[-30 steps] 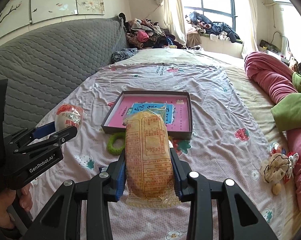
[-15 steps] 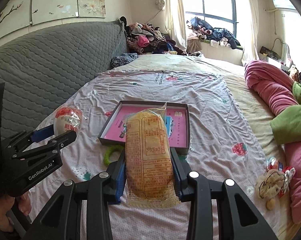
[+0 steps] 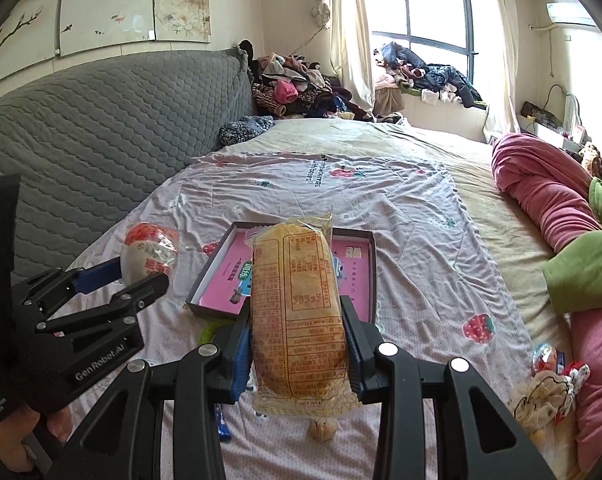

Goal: Organize objects
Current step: 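Lift and carry the egg toy and bread pack with both tools over the tray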

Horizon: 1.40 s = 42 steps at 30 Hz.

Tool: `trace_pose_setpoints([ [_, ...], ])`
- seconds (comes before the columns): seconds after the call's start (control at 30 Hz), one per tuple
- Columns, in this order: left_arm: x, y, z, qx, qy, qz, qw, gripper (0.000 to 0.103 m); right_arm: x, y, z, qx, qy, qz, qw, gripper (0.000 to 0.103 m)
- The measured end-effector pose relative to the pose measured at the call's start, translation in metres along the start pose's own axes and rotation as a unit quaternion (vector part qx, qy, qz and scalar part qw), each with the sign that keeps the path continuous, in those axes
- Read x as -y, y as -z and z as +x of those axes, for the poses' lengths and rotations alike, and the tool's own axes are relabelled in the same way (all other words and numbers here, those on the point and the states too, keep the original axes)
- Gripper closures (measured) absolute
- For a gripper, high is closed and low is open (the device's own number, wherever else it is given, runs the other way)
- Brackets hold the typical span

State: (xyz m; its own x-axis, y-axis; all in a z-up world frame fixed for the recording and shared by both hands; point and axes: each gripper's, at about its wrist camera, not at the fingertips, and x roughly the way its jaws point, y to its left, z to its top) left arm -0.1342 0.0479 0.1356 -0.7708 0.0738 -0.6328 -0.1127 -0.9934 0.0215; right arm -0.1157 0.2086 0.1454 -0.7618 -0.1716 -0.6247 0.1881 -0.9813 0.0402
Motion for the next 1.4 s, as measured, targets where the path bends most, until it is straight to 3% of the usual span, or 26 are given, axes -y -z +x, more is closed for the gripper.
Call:
trace_pose_setpoints([
  [1.0, -0.006, -0.045, 0.151, -0.011, -0.001, -0.023, 0.9997, 0.053, 0.03, -0.042, 0.133, -0.008, -0.02, 0.002, 1.0, 0.064],
  [1.4, -0.001, -0.044, 0.218, -0.035, -0.004, -0.015, 0.9993, 0.053, 0.048, -0.044, 0.193, -0.025, -0.021, 0.005, 0.999, 0.064],
])
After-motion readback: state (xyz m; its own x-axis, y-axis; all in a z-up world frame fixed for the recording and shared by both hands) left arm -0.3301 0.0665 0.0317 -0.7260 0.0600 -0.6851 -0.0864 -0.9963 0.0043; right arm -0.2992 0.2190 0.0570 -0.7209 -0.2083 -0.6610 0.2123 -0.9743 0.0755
